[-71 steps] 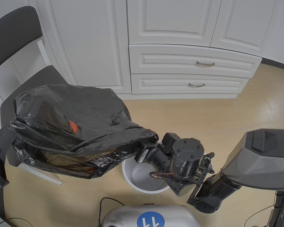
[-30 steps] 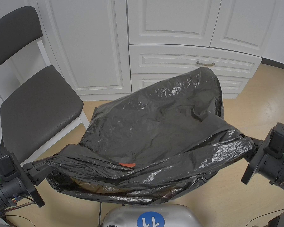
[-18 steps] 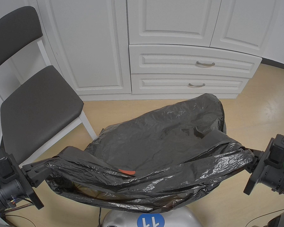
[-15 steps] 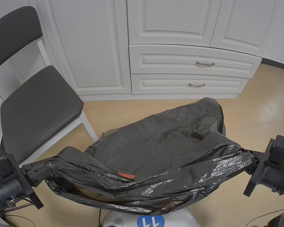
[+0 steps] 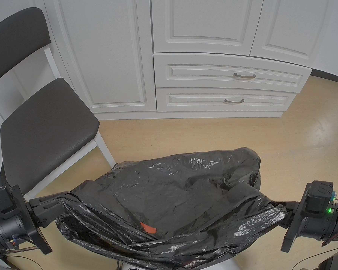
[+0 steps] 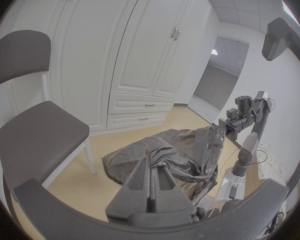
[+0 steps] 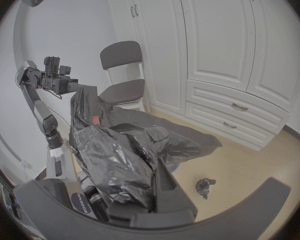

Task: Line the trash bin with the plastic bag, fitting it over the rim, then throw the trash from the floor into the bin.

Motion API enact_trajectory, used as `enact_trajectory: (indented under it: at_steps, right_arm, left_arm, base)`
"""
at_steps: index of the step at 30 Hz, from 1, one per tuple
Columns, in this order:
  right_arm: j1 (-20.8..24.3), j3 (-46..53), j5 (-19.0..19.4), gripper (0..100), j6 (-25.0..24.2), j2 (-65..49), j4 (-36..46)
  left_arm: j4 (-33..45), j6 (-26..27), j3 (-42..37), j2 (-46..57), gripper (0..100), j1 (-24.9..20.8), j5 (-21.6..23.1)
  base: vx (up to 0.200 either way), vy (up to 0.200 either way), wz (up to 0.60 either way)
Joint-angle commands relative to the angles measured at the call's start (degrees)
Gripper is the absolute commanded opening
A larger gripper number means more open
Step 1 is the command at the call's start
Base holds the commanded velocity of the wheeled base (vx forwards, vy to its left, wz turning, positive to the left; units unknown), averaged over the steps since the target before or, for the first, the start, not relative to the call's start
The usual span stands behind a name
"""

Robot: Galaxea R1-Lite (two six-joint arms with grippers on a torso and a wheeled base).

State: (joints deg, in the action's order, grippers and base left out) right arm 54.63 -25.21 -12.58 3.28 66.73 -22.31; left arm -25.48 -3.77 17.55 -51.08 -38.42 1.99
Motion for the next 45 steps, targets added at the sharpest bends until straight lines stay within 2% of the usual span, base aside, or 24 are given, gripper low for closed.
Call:
enact_trajectory:
  at_steps: [1, 6, 11, 13, 18, 22, 28, 35, 39, 45]
  right_arm:
    - [1.45, 0.25, 1.77, 0, -0.99, 2.00, 0.25]
    - [1.62, 1.30, 5.73, 0, -0.99, 3.41, 0.16]
    - [1.62, 1.22, 6.69, 0, -1.43, 6.92, -0.63]
    - [2.41, 1.30, 7.22, 0, -2.84, 8.85, -2.65]
    - [5.58, 2.18, 7.22, 0, -8.73, 12.81, -13.20]
    - [6.81, 2.97, 7.31, 0, -11.37, 16.59, -19.79]
    - [9.89, 2.97, 6.87, 0, -18.04, 26.08, -33.15]
    - [9.97, 3.50, 6.25, 0, -20.86, 36.63, -50.82]
    - [9.97, 5.35, 6.25, 0, -20.59, 39.62, -58.02]
    - [9.97, 7.19, 6.16, 0, -19.80, 39.53, -59.08]
  left_arm:
    - [-1.50, -1.59, -0.59, 0.01, 0, -2.97, 0.12]
    - [-5.28, -1.86, -3.14, -0.51, 0, -5.61, 0.47]
    - [-6.87, -2.39, -4.02, -3.15, 0, -6.84, 3.46]
    - [-8.36, -4.32, -3.67, -5.87, 0, -6.84, 3.64]
    - [-17.06, -8.10, -2.70, -13.52, 0, -7.98, 3.81]
    - [-22.42, -8.36, -2.35, -19.23, 0, -8.77, 3.81]
    - [-28.05, -8.63, -2.00, -23.36, 0, -13.25, 3.81]
    - [-28.75, -10.65, -0.94, -26.18, 0, -14.40, 3.81]
    - [-28.93, -10.91, -0.59, -26.62, 0, -14.40, 3.81]
    - [-31.30, -10.82, -0.77, -26.62, 0, -13.34, 3.20]
  base:
    - [0.000, 0.000, 0.00]
    - [0.000, 0.000, 0.00]
    - [0.000, 0.000, 0.00]
    - [0.000, 0.000, 0.00]
    - [0.000, 0.000, 0.00]
    - [0.000, 0.000, 0.00]
    - [0.000, 0.000, 0.00]
    - [0.000, 0.000, 0.00]
    - [0.000, 0.000, 0.00]
    - [0.000, 0.000, 0.00]
